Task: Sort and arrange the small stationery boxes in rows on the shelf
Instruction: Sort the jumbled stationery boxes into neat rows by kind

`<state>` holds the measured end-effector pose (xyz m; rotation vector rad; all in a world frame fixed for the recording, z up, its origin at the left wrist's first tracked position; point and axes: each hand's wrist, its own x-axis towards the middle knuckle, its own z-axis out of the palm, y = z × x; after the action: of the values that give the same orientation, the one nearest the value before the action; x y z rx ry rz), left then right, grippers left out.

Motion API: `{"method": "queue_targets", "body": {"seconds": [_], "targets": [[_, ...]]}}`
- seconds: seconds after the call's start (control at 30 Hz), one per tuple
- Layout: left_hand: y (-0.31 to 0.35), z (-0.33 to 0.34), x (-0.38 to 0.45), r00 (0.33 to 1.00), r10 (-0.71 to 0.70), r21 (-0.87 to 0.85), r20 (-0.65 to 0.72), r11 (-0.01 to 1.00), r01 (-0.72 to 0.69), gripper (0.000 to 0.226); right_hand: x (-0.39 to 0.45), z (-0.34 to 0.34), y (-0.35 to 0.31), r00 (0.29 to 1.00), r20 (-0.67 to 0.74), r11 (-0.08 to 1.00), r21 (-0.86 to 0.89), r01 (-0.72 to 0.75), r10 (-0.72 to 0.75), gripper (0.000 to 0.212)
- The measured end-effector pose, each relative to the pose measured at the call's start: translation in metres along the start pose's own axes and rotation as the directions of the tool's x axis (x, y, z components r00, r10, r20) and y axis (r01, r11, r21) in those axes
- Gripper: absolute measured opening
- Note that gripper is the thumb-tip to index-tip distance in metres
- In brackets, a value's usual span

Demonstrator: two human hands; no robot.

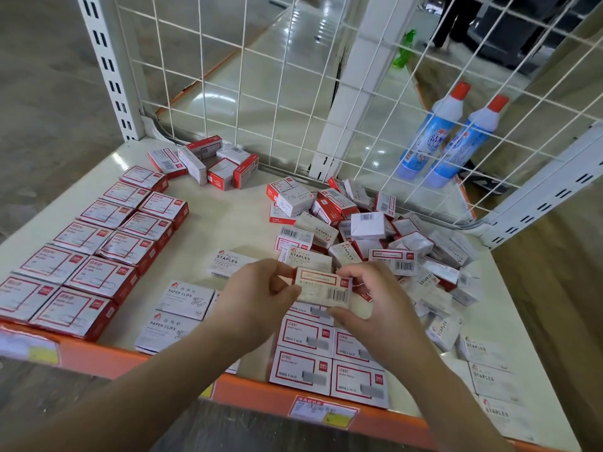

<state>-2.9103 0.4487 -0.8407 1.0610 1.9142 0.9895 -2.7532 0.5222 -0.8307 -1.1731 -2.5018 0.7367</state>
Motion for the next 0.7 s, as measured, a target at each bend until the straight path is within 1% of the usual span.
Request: {"method": "queue_targets", "body": {"seconds": [0.07, 0.17, 0.23, 0.33, 0.43, 0.5, 0.63, 0.7], "targets": [[0.000, -0.002, 0.000, 1.000, -0.009, -0.023, 0.003, 1.000, 0.009, 0.008, -0.001, 0.000, 0.000, 1.000, 0.009, 1.000, 0.025, -0.013, 0.012, 0.045], [-0.003, -0.003, 0.000, 0.999, -0.030, -0.055, 0.022, 0.998, 0.032, 0.006, -0.003, 0.001, 0.000, 1.000, 0.015, 0.999, 0.051, -0.015, 0.014, 0.048], [-0.005, -0.004, 0.000, 0.999, -0.033, -0.051, 0.030, 0.998, 0.034, 0.010, -0.004, 0.001, 0.000, 1.000, 0.018, 0.999, 0.049, -0.005, 0.005, 0.046], [-0.006, -0.006, -0.001, 0.999, -0.012, -0.027, 0.032, 1.000, 0.012, 0.024, -0.004, -0.001, 0.002, 1.000, 0.026, 0.998, 0.061, -0.006, 0.004, 0.043], [-0.007, -0.009, -0.005, 0.998, 0.059, 0.016, 0.026, 0.998, -0.060, 0.034, -0.003, -0.004, 0.004, 0.996, 0.046, 0.975, 0.204, -0.083, 0.075, 0.037], [-0.009, -0.012, -0.007, 0.994, 0.101, 0.004, 0.031, 0.995, -0.102, 0.035, -0.002, -0.006, 0.006, 0.988, 0.090, 0.941, 0.303, -0.150, 0.128, 0.032], [-0.012, -0.016, -0.007, 0.986, 0.153, -0.069, 0.058, 0.986, -0.149, 0.026, -0.003, -0.009, 0.003, 0.978, 0.163, 0.892, 0.412, -0.184, 0.127, 0.017], [-0.011, -0.017, -0.007, 0.983, 0.176, -0.083, 0.060, 0.982, -0.171, 0.021, -0.004, -0.011, 0.000, 0.978, 0.181, 0.861, 0.475, -0.181, 0.105, 0.013]]}}
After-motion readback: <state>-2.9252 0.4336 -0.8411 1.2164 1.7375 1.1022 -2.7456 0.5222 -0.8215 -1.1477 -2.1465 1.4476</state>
